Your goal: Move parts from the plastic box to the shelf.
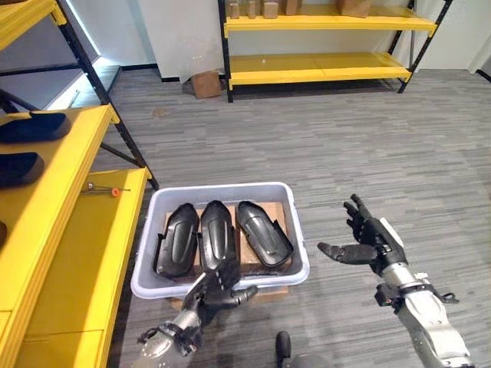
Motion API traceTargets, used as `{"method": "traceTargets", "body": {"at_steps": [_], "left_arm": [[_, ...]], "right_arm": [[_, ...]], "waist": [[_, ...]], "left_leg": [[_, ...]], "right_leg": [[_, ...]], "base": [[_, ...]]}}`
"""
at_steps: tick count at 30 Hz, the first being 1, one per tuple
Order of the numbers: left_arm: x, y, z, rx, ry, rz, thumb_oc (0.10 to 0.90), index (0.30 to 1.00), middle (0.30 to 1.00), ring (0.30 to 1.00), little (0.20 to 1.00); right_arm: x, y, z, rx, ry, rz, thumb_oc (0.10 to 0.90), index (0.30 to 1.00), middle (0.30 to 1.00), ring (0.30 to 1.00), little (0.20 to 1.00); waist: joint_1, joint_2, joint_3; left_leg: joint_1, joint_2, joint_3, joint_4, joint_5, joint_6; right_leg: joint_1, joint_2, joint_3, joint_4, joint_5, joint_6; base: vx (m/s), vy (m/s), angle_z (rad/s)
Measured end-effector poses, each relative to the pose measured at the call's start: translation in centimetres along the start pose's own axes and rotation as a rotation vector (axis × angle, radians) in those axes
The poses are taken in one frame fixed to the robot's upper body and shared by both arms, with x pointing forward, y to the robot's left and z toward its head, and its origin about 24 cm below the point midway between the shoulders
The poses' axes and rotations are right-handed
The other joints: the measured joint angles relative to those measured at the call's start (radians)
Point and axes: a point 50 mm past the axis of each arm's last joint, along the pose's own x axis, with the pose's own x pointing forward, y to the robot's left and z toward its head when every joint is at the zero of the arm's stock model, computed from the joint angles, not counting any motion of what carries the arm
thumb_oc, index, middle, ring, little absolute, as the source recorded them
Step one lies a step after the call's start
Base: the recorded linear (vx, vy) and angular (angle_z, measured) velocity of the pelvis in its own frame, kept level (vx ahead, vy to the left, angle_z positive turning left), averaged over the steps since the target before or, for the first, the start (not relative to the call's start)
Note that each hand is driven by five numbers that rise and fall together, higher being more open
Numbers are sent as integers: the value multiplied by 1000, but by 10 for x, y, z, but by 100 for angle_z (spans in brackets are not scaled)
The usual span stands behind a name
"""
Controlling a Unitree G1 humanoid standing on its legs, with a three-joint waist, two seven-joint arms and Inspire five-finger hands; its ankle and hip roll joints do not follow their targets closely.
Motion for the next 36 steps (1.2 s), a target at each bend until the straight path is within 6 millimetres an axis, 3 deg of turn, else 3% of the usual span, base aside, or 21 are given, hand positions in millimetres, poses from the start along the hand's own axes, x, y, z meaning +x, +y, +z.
{"method": "traceTargets", "body": {"at_steps": [2, 6, 8, 10, 11, 12, 14, 15, 17, 19, 25, 26, 29, 36], "left_arm": [[0, 4, 4, 17, -2, 6, 900, 1000, 1000, 1000, 1000], [0, 7, -2, 12, 24, 11, 900, 1000, 1000, 1000, 1000], [-1, 6, -4, 13, 34, 6, 900, 1000, 1000, 1000, 1000], [6, 2, 3, 25, 11, -13, 900, 1000, 1000, 1000, 1000], [10, -2, 6, 24, -6, -27, 900, 1000, 1000, 1000, 1000], [12, -3, 16, 56, -32, -49, 900, 1000, 1000, 1000, 1000], [18, -5, 23, 66, -58, -66, 900, 1000, 1000, 1000, 1000], [18, -5, 25, 71, -68, -67, 900, 1000, 1000, 1000, 1000], [16, -3, 19, 63, -51, -59, 900, 1000, 1000, 1000, 1000], [14, -2, 19, 66, -69, -52, 900, 1000, 1000, 1000, 1000], [16, 0, 37, 111, -128, -71, 900, 1000, 1000, 1000, 1000], [16, -2, 41, 117, -140, -80, 900, 1000, 1000, 1000, 1000], [14, 0, 44, 139, -139, -81, 900, 1000, 1000, 1000, 1000], [12, 15, 86, 254, -215, -58, 900, 1000, 1000, 1000, 1000]], "right_arm": [[5, -3, 8, -8, -30, -6, 900, 1000, 1000, 1000, 1000], [8, -11, 19, -93, -81, -35, 900, 1000, 1000, 1000, 1000], [9, -12, 24, -155, -96, -35, 900, 1000, 1000, 1000, 1000], [12, -7, 35, -191, -152, -39, 900, 1000, 1000, 1000, 1000], [17, -5, 42, -211, -178, -24, 900, 1000, 1000, 1000, 1000], [18, -3, 43, -231, -185, -12, 900, 1000, 1000, 1000, 1000], [22, 2, 45, -286, -185, 37, 900, 1000, 1000, 1000, 1000], [25, 7, 48, -333, -187, 98, 900, 1000, 1000, 1000, 1000], [25, 13, 45, -399, -167, 176, 900, 1000, 1000, 1000, 1000], [23, 12, 44, -452, -156, 192, 900, 1000, 1000, 1000, 1000], [19, -1, 57, -906, -176, 228, 900, 1000, 1000, 1000, 1000], [19, -4, 58, -999, -169, 229, 900, 1000, 1000, 1000, 1000], [21, 1, 57, -1156, -176, 290, 900, 1000, 1000, 1000, 1000], [35, 22, 54, -1253, -249, 343, 900, 1000, 1000, 1000, 1000]], "waist": [[2, 2, 1], [-1, -4, 5], [-2, -4, 8], [-11, -1, 38], [1, 60, 69], [0, 26, 93], [9, 19, 123], [29, 5, 131], [49, 4, 139], [50, 18, 143], [54, 15, 142], [57, 9, 142], [64, -2, 146], [137, -81, 184]], "left_leg": [[-46, 19, 13, 50, 2, -1], [-129, 36, 117, 138, 6, -14], [-143, 22, 151, 111, 4, -12], [-170, -53, 138, -22, 6, -1], [-193, -14, 128, -76, 66, -28], [-232, -39, 121, -9, 83, -45], [-311, -44, 77, 49, 70, -65], [-328, -65, 63, 12, 75, -48], [-283, -71, 73, -83, 87, -29], [-231, -48, 68, -92, 88, -30], [-224, -62, 73, -100, 165, 2], [-226, -80, 72, -104, 169, 14], [-235, -104, 53, -109, 173, 38], [-263, -111, 23, -104, 172, 43]], "right_leg": [[-13, 15, -12, 3, -4, -7], [-46, 9, -52, 12, -12, -35], [-70, 8, -56, 17, -12, -35], [-119, -4, -57, 17, -18, -20], [-192, 33, -64, 180, -82, -67], [-224, -6, -33, 303, -157, -88], [-217, 2, -13, 237, -110, -53], [-207, 3, 9, 170, -84, -21], [-130, 5, 6, 74, -34, -19], [-70, 25, 4, 35, -27, -34], [-61, 13, -2, 8, -11, -20], [-61, -2, -4, 0, 1, -4], [-63, -23, -18, 0, 7, -4], [-77, -29, -29, -1, 4, 0]], "base": [[7, -224, 18], [27, -73, 28], [-30, 48, 14], [-15, 97, 3], [43, 133, 16], [87, 126, 29], [102, 105, 24], [90, 89, -25], [100, 84, -10], [91, 79, 1], [80, 77, -9], [20, 37, 14], [-9, -25, 23], [-33, -69, 17]]}}
